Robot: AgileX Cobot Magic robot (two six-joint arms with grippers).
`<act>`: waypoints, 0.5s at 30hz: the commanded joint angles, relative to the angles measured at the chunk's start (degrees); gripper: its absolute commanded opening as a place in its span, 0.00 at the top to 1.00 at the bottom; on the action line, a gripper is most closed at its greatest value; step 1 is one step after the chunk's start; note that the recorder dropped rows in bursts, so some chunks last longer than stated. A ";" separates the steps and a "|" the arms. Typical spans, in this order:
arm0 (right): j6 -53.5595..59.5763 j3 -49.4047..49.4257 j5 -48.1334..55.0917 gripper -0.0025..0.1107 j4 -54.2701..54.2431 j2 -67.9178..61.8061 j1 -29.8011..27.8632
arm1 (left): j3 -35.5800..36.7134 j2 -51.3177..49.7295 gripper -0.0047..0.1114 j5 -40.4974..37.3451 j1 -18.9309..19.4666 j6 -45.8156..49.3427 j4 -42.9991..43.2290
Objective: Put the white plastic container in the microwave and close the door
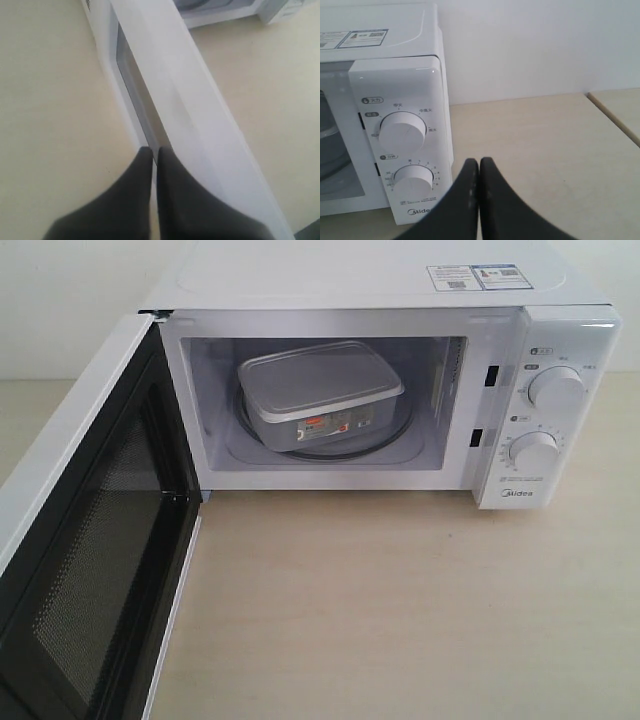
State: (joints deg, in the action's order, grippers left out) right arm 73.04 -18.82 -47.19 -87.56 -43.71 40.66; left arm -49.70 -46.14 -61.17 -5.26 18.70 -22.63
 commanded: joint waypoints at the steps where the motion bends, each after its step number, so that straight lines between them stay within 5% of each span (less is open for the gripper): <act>1: 0.17 0.16 -1.39 0.98 0.46 0.29 -0.19 | -0.44 -3.90 0.92 -2.87 0.06 0.75 -2.55; 15: 0.06 0.16 -1.39 0.98 0.46 0.29 -0.19 | -0.44 -6.51 0.92 -5.38 0.06 7.28 -11.47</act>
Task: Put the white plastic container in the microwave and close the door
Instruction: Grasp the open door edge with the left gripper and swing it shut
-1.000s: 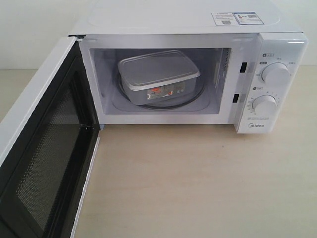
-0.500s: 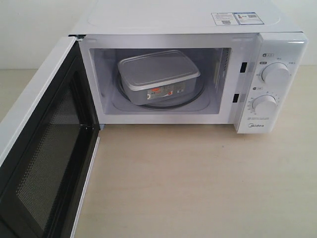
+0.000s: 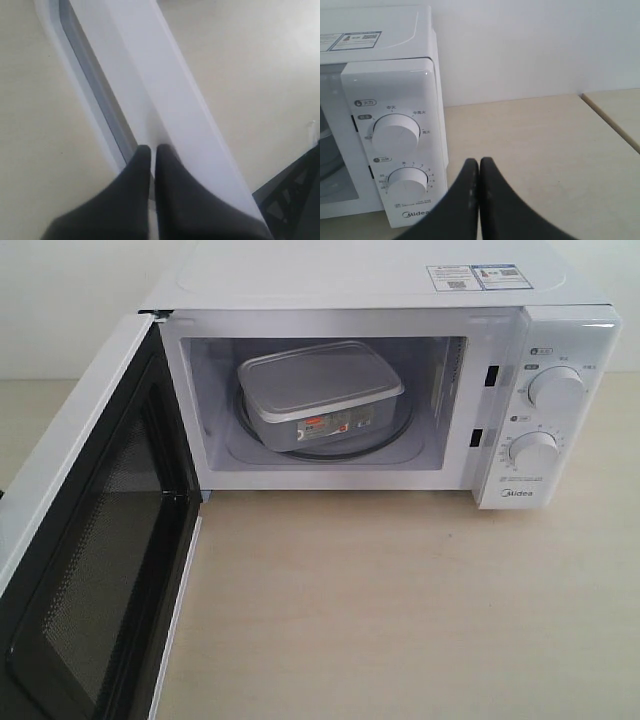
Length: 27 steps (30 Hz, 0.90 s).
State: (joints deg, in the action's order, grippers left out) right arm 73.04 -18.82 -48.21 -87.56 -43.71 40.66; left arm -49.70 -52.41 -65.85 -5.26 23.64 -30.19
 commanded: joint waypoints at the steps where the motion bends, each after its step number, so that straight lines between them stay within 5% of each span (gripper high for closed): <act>1: 0.06 0.16 -0.38 0.98 0.46 0.29 -0.19 | -0.33 -0.23 0.92 -1.03 0.06 2.90 -4.60; 24: -2.25 0.16 -0.40 0.98 1.21 0.29 -0.19 | -0.22 -3.42 0.92 -1.29 -0.06 2.96 -4.84; 27: -2.73 0.16 0.52 0.98 1.21 0.29 -0.19 | -0.22 -6.71 0.92 1.42 -2.94 3.69 -5.66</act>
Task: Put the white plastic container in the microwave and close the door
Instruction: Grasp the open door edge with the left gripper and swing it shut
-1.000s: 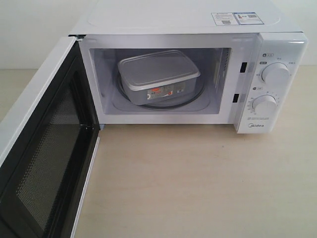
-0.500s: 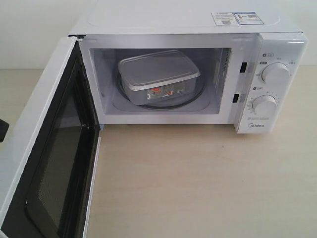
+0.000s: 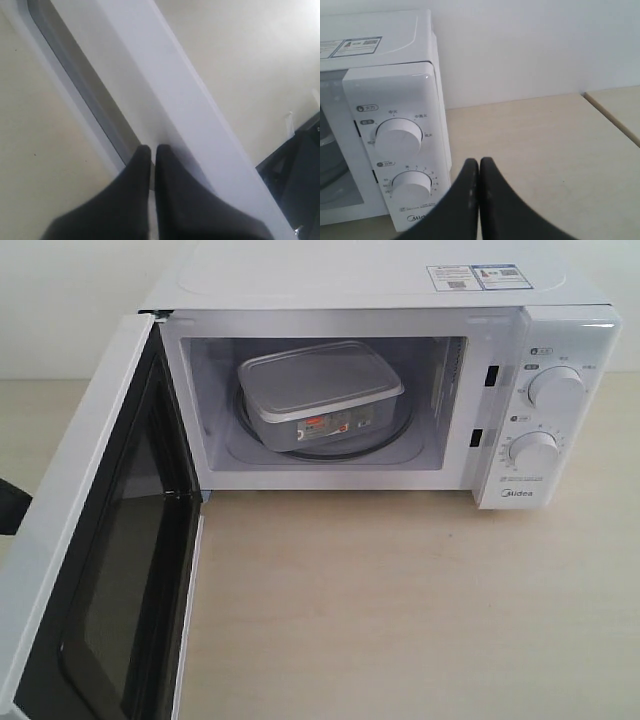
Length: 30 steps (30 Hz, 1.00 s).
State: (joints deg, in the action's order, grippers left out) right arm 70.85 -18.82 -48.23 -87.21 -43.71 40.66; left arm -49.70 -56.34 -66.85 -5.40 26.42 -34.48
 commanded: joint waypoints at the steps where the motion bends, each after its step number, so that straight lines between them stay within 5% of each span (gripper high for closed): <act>1: -0.54 0.16 1.61 0.98 0.85 0.29 -0.19 | -0.22 -3.59 0.92 3.22 -4.01 1.06 -1.81; 5: -0.35 0.16 12.33 0.98 8.04 0.29 -0.19 | -0.34 -6.43 0.92 11.68 -10.60 2.35 -4.40; 11: -0.48 -3.50 18.96 0.98 10.21 0.68 -0.19 | -0.34 -10.34 0.92 19.47 -15.08 2.86 -7.40; 20: -0.20 -10.71 32.64 0.98 10.34 0.71 -0.19 | -0.89 -17.06 0.92 29.41 -18.60 12.70 -16.40; 30: -0.07 -12.84 43.44 0.98 10.15 3.66 -0.09 | -8.31 -24.34 0.92 29.92 -20.00 15.05 -18.42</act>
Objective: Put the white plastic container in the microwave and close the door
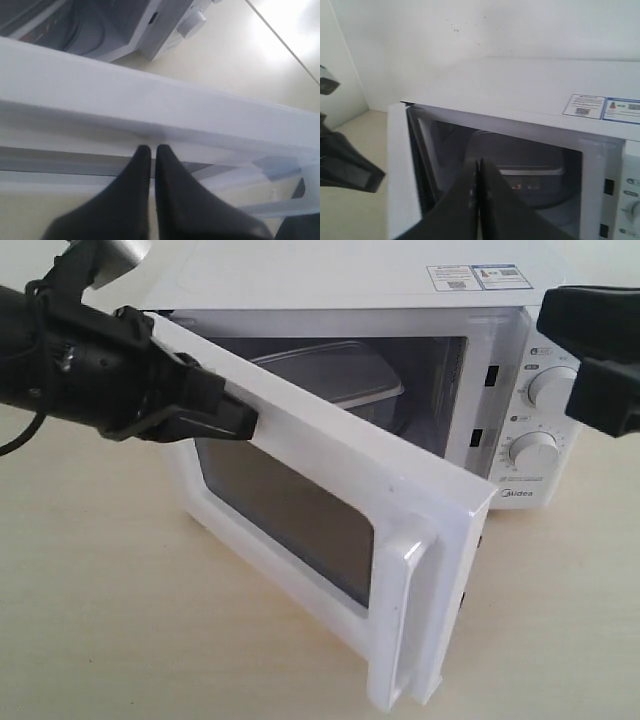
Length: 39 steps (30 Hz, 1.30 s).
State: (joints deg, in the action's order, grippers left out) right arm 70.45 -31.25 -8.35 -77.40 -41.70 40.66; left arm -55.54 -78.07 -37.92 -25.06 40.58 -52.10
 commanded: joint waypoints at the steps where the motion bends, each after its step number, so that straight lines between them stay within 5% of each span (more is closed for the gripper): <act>1: 0.34 -0.41 3.84 0.98 0.34 2.01 -0.09 | -3.07 -3.41 0.92 0.99 -0.34 1.02 -0.80; 22: 5.21 0.20 12.10 0.98 0.30 5.04 -0.09 | -6.51 -9.76 0.92 14.98 -0.34 3.57 -0.32; 31: -0.17 9.28 9.85 0.98 -0.23 -2.58 -0.09 | -6.51 -9.66 0.92 16.07 -0.34 3.92 1.08; 35: -2.95 8.23 -1.25 0.98 0.44 -15.57 1.13 | -2.78 -5.59 0.92 18.40 -0.34 3.92 3.64; 39: -19.19 4.75 -21.70 0.98 12.56 -21.31 13.29 | 7.05 3.67 0.92 23.52 -0.34 3.92 3.18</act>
State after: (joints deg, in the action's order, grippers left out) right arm 57.76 -24.69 -21.33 -69.19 -61.16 49.23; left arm -52.75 -78.79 -16.21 -25.06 44.13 -48.78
